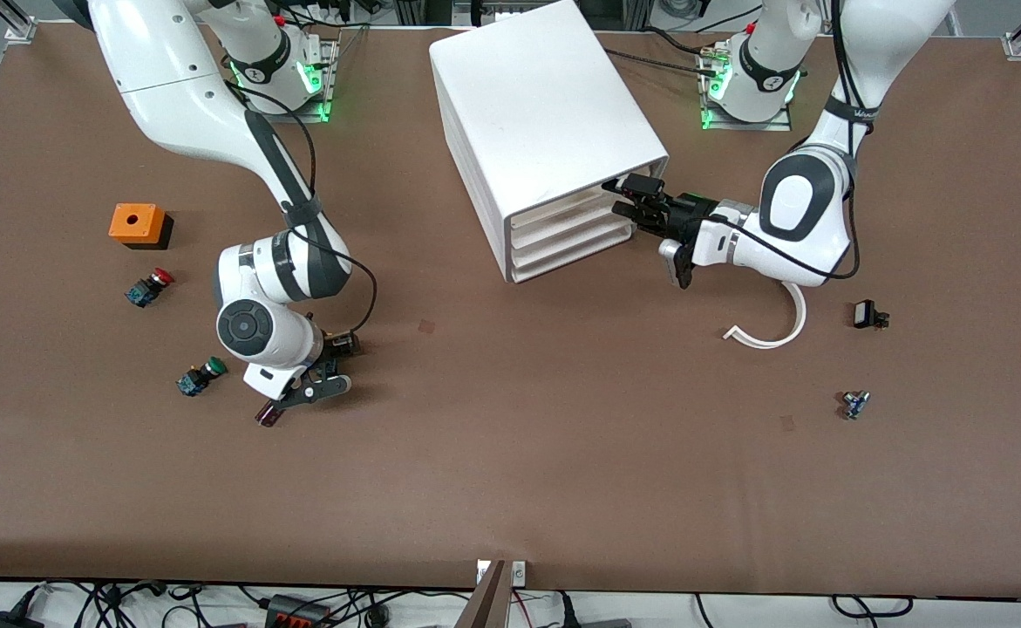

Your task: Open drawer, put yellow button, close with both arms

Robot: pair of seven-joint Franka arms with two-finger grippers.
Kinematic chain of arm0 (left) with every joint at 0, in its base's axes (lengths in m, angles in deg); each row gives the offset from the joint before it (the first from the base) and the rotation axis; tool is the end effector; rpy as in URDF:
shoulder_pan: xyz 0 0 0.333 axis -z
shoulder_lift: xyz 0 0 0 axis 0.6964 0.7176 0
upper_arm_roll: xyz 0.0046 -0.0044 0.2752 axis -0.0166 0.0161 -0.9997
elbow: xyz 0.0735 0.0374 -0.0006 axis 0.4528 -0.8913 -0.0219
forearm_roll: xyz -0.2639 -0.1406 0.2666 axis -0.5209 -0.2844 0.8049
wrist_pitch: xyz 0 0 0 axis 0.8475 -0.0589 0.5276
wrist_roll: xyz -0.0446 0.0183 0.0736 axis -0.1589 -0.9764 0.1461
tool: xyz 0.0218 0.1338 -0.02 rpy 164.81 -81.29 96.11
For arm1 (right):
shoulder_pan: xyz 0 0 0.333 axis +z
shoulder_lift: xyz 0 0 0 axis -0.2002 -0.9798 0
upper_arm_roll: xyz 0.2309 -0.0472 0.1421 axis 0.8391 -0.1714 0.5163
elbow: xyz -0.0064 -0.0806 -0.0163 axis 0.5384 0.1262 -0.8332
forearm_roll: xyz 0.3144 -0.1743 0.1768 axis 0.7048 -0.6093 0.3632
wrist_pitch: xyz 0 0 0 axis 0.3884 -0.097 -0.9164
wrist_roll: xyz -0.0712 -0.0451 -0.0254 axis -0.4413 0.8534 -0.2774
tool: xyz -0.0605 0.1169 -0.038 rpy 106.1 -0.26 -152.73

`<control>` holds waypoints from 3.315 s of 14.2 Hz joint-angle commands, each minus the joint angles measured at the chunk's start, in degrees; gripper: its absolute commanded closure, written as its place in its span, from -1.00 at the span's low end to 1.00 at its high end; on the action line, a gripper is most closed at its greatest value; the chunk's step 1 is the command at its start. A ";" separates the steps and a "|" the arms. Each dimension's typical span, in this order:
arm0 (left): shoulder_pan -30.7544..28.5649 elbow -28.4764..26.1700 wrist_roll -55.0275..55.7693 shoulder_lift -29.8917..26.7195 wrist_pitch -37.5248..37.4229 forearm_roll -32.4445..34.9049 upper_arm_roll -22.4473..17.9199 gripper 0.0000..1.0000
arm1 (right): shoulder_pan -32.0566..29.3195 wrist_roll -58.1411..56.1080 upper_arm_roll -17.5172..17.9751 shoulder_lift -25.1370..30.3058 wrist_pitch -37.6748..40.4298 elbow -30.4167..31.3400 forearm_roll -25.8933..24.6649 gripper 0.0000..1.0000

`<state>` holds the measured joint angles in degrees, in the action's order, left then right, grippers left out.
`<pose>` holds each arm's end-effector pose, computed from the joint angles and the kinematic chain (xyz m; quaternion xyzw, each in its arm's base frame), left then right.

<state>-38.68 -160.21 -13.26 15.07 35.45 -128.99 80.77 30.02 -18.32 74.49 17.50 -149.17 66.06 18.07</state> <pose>0.4519 -0.2415 0.2205 0.7987 -0.1638 -0.1852 0.5486 0.6204 0.1844 0.1164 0.9880 0.1397 -0.0647 0.0093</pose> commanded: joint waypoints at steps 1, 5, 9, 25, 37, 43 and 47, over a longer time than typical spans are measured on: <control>0.51 -2.20 -2.34 -1.46 1.45 -1.62 0.25 0.00 | 0.16 0.39 -0.16 -0.69 -0.34 -1.02 -0.22 -0.20; 0.87 -2.20 -2.43 -1.19 1.81 -1.53 0.51 0.27 | -0.02 -0.58 -0.16 -0.78 -0.26 -1.02 -0.31 0.29; 0.96 -1.85 -2.51 -1.10 1.98 -1.44 0.51 0.79 | 0.07 -0.76 -0.16 -0.51 0.62 -3.56 -0.75 0.84; -5.63 18.09 -1.55 11.99 1.36 11.47 -0.81 0.65 | 8.22 5.20 4.68 5.02 26.64 -31.25 0.66 1.00; -7.92 42.68 33.22 9.53 -19.44 35.53 -1.43 -1.00 | 25.46 28.59 4.85 3.10 23.48 -37.30 0.66 1.00; -6.96 47.45 49.67 6.02 -23.60 54.87 -0.46 -1.00 | 29.95 29.48 4.68 -0.33 17.15 -38.28 0.57 1.00; -6.07 53.24 50.31 6.98 -23.25 59.38 -0.72 -1.00 | 32.76 29.56 4.24 -3.32 15.57 -38.28 0.13 1.00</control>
<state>-45.25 -110.87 35.89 21.38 12.82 -71.52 80.18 60.92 10.30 79.55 16.60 -133.35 30.26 18.35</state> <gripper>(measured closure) 0.000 0.608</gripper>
